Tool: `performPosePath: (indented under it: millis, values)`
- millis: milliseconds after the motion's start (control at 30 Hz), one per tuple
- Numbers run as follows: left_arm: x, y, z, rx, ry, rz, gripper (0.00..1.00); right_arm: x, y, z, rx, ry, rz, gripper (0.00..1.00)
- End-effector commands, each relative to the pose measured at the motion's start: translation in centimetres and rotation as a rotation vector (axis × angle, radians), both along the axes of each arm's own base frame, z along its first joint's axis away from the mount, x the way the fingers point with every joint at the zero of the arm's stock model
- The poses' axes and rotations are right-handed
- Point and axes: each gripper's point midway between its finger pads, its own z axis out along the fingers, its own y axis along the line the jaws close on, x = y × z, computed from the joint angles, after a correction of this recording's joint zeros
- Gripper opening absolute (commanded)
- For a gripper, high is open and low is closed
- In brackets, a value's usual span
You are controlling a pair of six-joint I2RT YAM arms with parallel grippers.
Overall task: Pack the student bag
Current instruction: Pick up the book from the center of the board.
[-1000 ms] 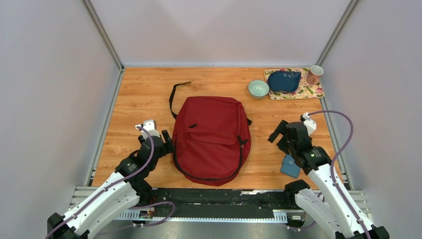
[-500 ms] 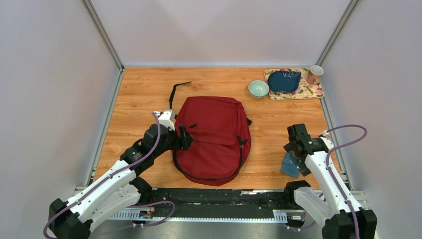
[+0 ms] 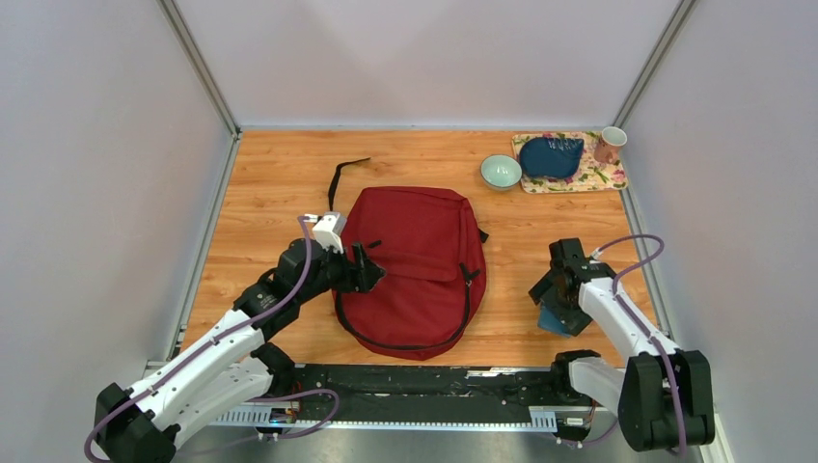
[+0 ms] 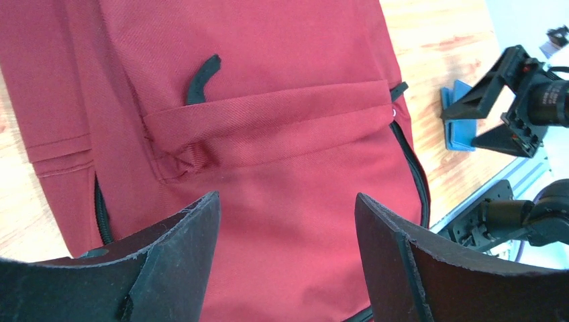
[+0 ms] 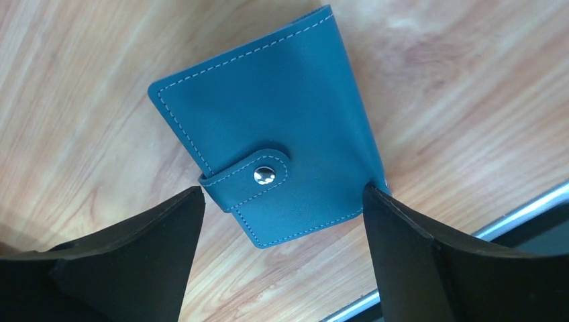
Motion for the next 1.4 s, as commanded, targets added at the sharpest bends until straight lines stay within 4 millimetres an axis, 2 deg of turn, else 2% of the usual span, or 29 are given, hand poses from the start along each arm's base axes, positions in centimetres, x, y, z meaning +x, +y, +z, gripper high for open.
performPosePath:
  millis: [0,67,200,267,300,367,400,467,567,600,733,833,1000,1100,1367]
  values:
    - [0.3,-1.3,2.0,-0.074,-0.034,-0.042,0.81,4.9,5.3,0.3,0.250,-0.147,0.217,0.86]
    - [0.2,-1.6,1.9,-0.078,-0.020,-0.052,0.81,5.0,5.8,0.1,0.269,-0.147,0.274,0.82]
    - [0.2,-2.6,1.9,-0.086,0.006,-0.090,0.81,5.0,9.0,0.4,0.433,-0.177,0.423,0.73]
    - [0.0,-3.1,1.8,-0.095,0.018,-0.111,0.81,5.3,9.8,0.7,0.469,-0.209,0.455,0.71]
    - [0.0,-3.5,1.9,-0.096,0.019,-0.120,0.81,5.1,10.7,1.2,0.520,-0.229,0.489,0.71]
    - [0.0,-3.8,2.1,-0.091,0.015,-0.129,0.81,5.5,11.3,2.1,0.541,-0.277,0.528,0.72]
    - [-0.1,-4.3,2.1,-0.086,0.017,-0.142,0.81,5.6,11.8,3.3,0.563,-0.322,0.562,0.73]
    - [-0.1,-4.7,2.2,-0.078,0.012,-0.154,0.82,6.0,11.6,5.4,0.538,-0.386,0.592,0.75]
    - [-0.2,-5.6,2.3,-0.068,0.012,-0.178,0.82,6.3,9.7,7.3,0.411,-0.431,0.569,0.80]
    - [-0.1,-6.0,2.4,-0.066,0.012,-0.183,0.82,6.6,8.7,7.7,0.350,-0.440,0.551,0.81]
    - [-0.4,-7.8,2.9,-0.059,0.003,-0.233,0.82,7.1,7.7,9.2,0.283,-0.489,0.535,0.83]
    - [-0.2,-9.3,3.5,-0.054,-0.009,-0.266,0.82,7.3,7.2,8.7,0.259,-0.475,0.518,0.83]
    - [-1.2,-12.5,4.4,-0.039,-0.017,-0.351,0.82,6.9,7.7,5.3,0.304,-0.361,0.517,0.81]
    - [-1.7,-13.4,3.9,-0.029,-0.007,-0.376,0.82,6.8,8.5,3.9,0.352,-0.335,0.525,0.79]
    - [-2.2,-12.8,3.5,-0.027,0.001,-0.358,0.82,6.6,8.9,1.8,0.377,-0.323,0.533,0.79]
